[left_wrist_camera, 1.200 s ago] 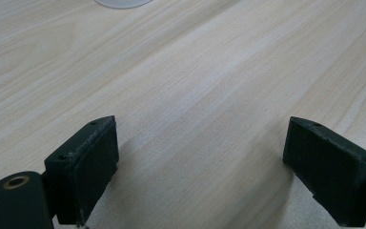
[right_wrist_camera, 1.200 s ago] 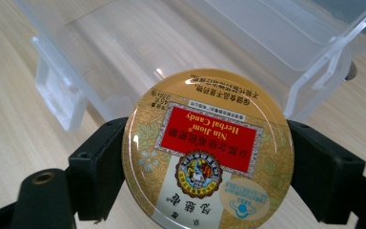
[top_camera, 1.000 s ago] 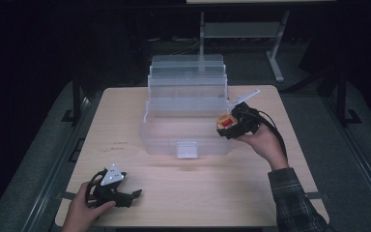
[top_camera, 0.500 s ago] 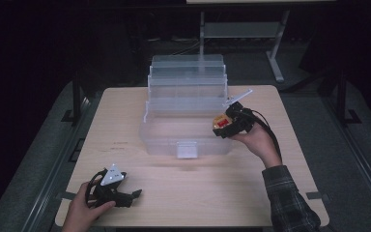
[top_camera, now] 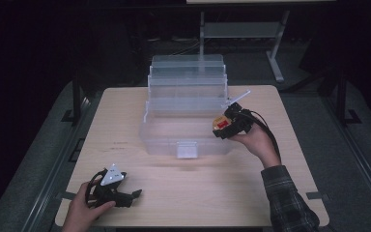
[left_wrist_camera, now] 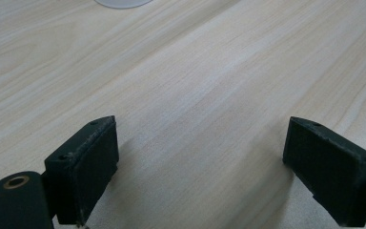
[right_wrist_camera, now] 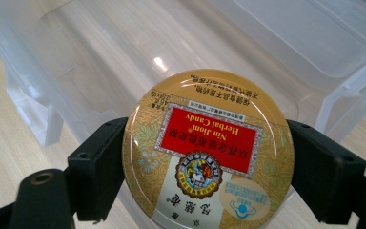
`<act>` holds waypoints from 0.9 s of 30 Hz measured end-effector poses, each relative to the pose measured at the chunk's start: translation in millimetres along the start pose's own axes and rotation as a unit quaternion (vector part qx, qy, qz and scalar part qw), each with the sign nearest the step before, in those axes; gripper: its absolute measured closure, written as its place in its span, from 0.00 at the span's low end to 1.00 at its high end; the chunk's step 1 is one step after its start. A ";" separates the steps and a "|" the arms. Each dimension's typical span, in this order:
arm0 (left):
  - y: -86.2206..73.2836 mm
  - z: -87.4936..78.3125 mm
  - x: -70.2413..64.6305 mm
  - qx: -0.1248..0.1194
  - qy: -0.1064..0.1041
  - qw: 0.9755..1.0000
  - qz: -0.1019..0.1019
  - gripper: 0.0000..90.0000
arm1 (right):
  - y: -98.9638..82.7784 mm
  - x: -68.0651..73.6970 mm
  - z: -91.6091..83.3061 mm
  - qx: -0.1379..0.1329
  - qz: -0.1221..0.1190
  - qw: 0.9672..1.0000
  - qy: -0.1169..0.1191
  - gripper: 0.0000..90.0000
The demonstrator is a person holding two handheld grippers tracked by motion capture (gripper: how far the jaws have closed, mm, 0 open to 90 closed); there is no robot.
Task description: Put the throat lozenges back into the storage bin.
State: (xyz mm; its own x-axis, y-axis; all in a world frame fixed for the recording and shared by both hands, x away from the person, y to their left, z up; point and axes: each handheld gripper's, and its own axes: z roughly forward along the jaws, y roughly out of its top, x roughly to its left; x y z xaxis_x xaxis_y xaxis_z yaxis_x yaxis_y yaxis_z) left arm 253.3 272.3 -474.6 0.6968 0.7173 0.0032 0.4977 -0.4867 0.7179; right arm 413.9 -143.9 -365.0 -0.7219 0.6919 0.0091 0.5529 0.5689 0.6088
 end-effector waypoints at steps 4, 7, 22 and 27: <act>0.0 0.0 0.0 0.000 0.000 1.000 0.000 0.12 | -0.1 0.0 -0.3 -0.002 0.000 1.000 0.001 0.21; 0.0 0.0 0.0 0.000 0.000 1.000 0.000 0.12 | 0.0 0.0 -1.8 -0.004 0.000 1.000 0.000 0.21; 0.1 0.1 0.1 0.000 0.000 1.000 0.000 0.12 | -9.4 -5.0 -21.7 -0.024 0.010 1.000 -0.005 0.20; 0.2 0.2 0.1 0.000 0.000 1.000 0.000 0.12 | -17.8 -8.0 -30.1 -0.027 0.019 0.999 -0.009 0.15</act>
State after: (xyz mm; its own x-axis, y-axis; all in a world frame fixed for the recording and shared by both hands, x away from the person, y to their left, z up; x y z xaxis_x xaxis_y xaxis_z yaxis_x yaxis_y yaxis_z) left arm 253.6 272.1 -474.6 0.6966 0.7175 0.0039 0.4974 -0.4868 0.7180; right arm 397.4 -172.9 -352.0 -0.6924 0.7212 0.0196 0.5564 0.5166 0.6508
